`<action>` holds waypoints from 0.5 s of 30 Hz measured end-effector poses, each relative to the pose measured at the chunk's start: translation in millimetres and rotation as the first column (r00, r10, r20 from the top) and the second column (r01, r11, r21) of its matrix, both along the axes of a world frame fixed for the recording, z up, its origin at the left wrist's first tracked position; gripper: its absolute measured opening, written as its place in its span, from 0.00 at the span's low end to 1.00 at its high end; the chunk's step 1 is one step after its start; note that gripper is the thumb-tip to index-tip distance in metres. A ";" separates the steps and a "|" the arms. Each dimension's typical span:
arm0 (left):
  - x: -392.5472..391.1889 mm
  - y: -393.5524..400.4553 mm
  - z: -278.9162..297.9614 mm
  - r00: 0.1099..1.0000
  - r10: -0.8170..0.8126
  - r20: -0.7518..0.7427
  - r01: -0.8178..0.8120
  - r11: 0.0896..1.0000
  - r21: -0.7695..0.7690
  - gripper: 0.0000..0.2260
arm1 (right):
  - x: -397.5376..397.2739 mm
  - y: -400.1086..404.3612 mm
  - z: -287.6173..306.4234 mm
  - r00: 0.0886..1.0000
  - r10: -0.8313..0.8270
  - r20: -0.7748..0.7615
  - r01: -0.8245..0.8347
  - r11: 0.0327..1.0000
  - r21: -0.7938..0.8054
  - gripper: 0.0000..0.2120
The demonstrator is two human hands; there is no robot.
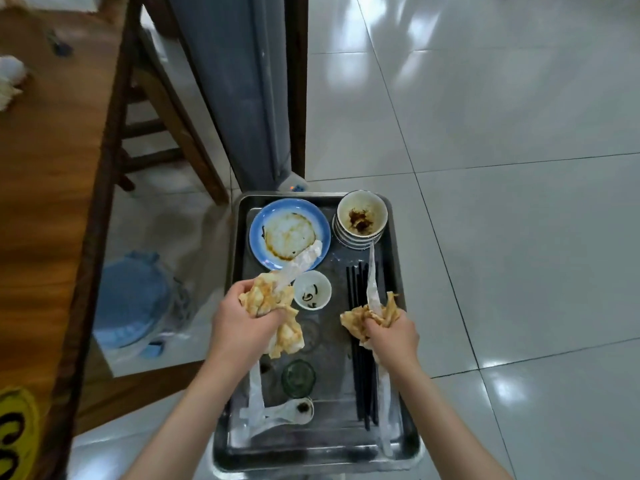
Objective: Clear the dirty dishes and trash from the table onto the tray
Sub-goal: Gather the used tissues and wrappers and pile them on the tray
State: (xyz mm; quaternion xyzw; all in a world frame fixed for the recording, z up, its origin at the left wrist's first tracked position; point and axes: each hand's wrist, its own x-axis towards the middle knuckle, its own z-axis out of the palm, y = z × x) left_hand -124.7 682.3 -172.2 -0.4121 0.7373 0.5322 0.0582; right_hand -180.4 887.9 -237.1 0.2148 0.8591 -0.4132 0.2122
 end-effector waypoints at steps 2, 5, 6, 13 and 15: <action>0.6 -1.0 -10.6 1.000 -0.001 -0.007 0.001 1.000 0.009 0.20 | -5.9 -5.7 -11.2 1.000 0.009 -0.019 -0.009 1.000 0.024 0.03; 1.3 -4.1 -21.5 1.000 -0.001 -0.028 0.002 1.000 0.020 0.20 | -19.7 -12.6 -23.5 0.999 -0.021 -0.037 0.022 0.999 0.025 0.03; 1.7 -5.1 -24.0 0.999 -0.005 -0.038 0.006 1.000 0.022 0.20 | -24.8 -14.4 -27.2 0.999 -0.034 -0.040 0.035 0.999 0.018 0.04; 6.4 -14.8 -34.4 0.999 -0.019 -0.046 0.020 0.999 0.032 0.20 | -43.7 -30.0 -44.8 0.998 0.021 -0.059 -0.021 1.000 0.000 0.05; 8.5 -17.4 -36.2 0.999 -0.017 -0.047 0.019 0.999 0.042 0.20 | -43.8 -33.5 -48.0 0.999 0.001 -0.039 -0.002 1.000 -0.022 0.07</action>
